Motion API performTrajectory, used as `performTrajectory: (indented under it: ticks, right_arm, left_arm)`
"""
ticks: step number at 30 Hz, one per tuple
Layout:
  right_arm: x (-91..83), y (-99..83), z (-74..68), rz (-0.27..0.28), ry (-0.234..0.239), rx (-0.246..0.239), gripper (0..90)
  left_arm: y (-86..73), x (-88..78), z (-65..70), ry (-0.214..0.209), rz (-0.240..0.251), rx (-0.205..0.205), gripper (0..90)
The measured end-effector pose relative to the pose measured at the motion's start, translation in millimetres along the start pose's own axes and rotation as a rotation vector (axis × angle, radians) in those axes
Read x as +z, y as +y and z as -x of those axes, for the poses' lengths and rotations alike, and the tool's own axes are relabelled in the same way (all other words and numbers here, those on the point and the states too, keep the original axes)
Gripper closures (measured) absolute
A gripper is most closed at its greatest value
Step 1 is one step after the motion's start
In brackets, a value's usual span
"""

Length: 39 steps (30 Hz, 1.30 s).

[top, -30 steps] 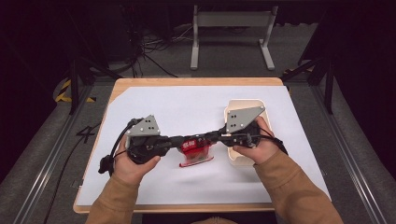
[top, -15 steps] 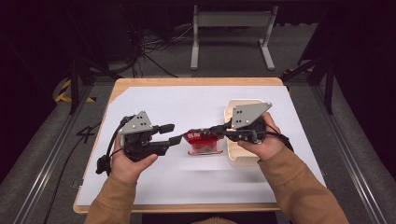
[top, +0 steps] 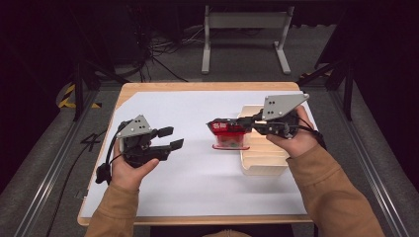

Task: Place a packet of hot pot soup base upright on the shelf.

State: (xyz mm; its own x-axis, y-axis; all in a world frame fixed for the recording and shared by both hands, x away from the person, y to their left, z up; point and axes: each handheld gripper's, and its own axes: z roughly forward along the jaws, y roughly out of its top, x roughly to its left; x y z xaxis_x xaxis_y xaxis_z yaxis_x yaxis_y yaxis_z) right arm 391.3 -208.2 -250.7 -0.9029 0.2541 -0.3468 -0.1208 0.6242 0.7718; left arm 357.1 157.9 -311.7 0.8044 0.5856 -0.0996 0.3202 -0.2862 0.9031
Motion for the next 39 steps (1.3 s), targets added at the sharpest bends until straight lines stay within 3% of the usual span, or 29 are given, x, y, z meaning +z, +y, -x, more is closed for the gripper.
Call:
performTrajectory:
  ticks: [7, 16, 21, 39]
  right_arm:
    - [-7.7, -4.7, 9.8, -0.005, -0.023, 0.014, 88.8]
    - [-18.2, -12.4, 22.5, -0.013, -0.056, 0.024, 88.8]
    - [-23.6, -16.6, 28.7, -0.027, -0.074, 0.025, 88.8]
    - [-45.4, -31.9, 43.2, -0.056, -0.124, 0.037, 88.9]
  left_arm:
    - [-4.6, 4.2, -6.2, 0.027, -0.011, -0.006, 43.8]
    - [-12.4, 4.1, -16.5, 0.07, -0.013, -0.053, 43.9]
    - [-16.2, 3.9, -21.6, 0.091, -0.021, -0.051, 43.7]
    - [-24.4, 1.1, -34.7, 0.116, -0.02, -0.086, 41.9]
